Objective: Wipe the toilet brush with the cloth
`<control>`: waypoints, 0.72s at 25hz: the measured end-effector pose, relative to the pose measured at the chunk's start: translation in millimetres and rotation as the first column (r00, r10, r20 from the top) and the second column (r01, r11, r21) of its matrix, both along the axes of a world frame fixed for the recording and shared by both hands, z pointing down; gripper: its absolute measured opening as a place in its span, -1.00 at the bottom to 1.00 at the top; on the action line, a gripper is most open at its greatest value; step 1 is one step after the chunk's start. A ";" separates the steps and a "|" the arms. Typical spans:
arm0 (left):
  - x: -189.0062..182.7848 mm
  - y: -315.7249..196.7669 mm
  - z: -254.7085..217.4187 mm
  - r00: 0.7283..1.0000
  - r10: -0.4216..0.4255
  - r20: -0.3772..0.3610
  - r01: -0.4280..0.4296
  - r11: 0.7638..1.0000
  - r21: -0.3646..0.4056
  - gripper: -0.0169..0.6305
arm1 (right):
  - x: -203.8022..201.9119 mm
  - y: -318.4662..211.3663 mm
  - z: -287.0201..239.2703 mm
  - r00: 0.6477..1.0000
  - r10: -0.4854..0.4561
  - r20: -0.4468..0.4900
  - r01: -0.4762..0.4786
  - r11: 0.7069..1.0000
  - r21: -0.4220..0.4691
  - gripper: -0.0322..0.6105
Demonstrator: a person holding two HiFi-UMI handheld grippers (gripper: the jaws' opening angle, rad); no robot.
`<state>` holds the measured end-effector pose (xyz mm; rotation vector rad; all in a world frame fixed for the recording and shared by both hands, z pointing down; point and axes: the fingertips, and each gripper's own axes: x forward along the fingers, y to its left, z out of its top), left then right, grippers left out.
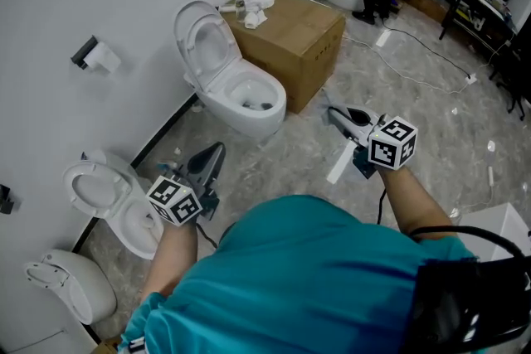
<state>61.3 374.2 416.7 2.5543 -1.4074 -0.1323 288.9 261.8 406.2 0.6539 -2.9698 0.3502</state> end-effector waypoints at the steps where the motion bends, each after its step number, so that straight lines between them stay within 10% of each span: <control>1: -0.7 -4.4 3.4 1.000 0.003 -0.004 -0.003 1.000 -0.002 -0.92 | -1.0 -4.7 2.4 1.000 0.000 0.001 0.000 1.000 -0.007 -0.84; 18: -181.3 -164.6 11.2 0.991 0.135 -0.001 -0.135 0.991 -0.003 -0.92 | -193.4 -140.3 -5.2 0.998 0.065 -0.014 -0.065 0.998 -0.009 -0.84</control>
